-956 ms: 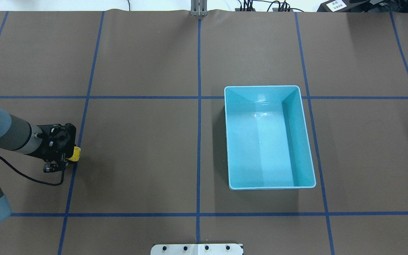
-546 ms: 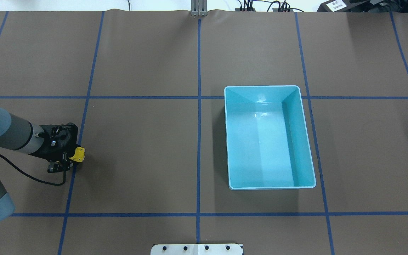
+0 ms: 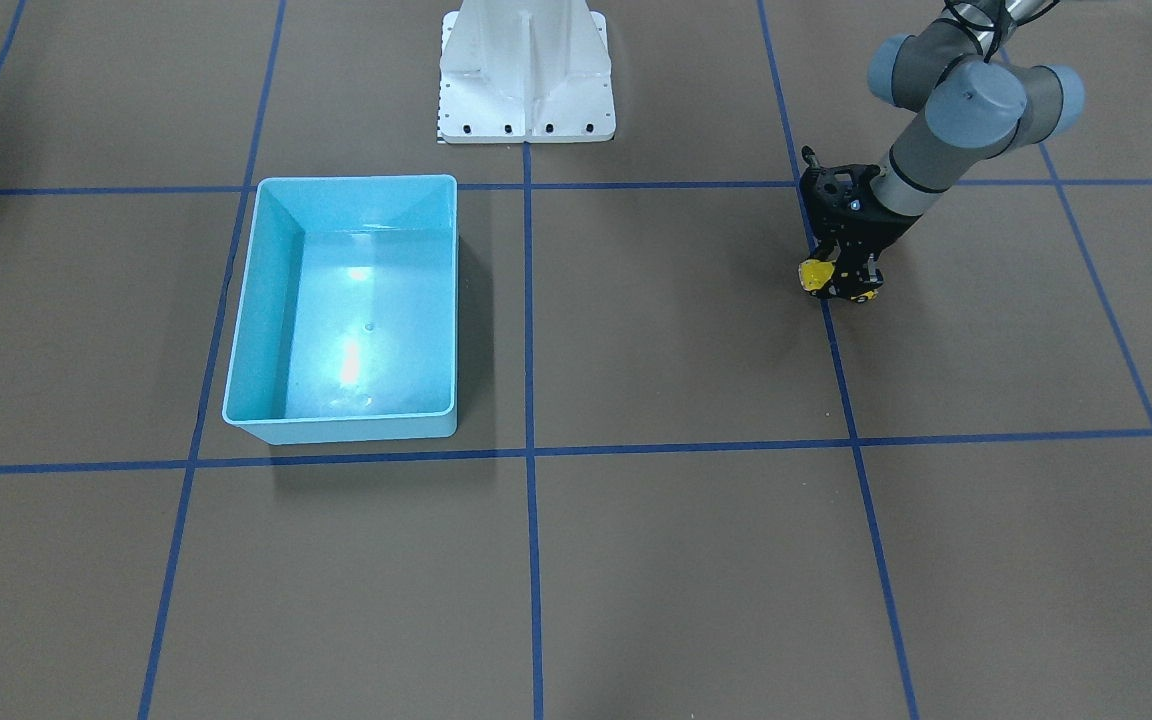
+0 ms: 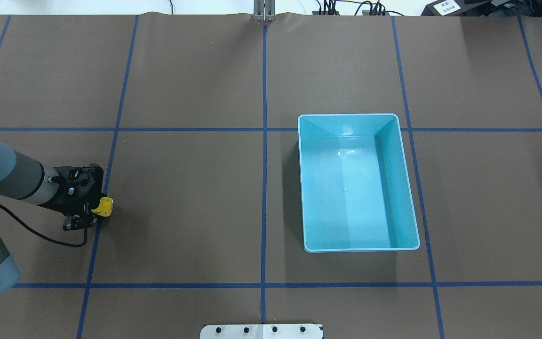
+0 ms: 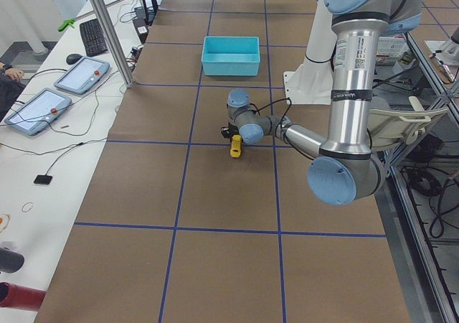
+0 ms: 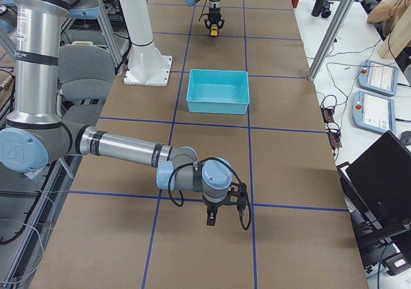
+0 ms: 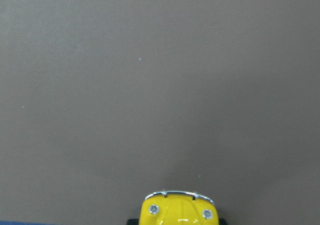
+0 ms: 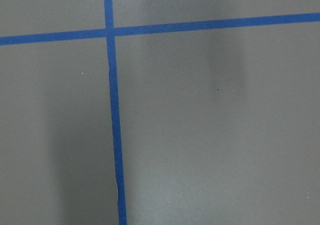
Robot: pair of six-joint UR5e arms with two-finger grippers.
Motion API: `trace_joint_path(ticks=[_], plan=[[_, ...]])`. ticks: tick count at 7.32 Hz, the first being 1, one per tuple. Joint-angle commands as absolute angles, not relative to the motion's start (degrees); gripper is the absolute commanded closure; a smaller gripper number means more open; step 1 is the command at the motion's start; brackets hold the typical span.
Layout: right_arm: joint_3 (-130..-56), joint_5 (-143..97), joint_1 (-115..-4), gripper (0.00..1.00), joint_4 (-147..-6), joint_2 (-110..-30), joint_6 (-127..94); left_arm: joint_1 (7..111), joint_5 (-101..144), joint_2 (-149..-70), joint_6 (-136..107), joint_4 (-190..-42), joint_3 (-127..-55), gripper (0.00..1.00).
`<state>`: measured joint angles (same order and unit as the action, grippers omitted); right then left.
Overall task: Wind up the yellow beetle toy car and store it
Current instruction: 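Pull the car backward toward the robot with the left gripper to wind it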
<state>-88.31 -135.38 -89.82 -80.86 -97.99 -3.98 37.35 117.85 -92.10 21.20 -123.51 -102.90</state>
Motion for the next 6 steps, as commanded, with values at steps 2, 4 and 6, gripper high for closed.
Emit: trace_joint_path(ticks=[2,4,6], plan=[[-88.2,-135.3,-89.8,0.00,-80.9,-98.0,-4.0,37.4,118.0,-91.7,21.2,-125.6,-101.5,0.74],[-88.1,-135.3,-89.8,0.00,-80.9,-98.0,-4.0,37.8,119.1,-90.8,21.2,-126.6,-101.3,0.74],[-88.2,-135.4,-89.8,0.00,-80.9,-98.0,-4.0,39.3,120.7,-88.2,21.2,-131.4,-100.2,0.74]])
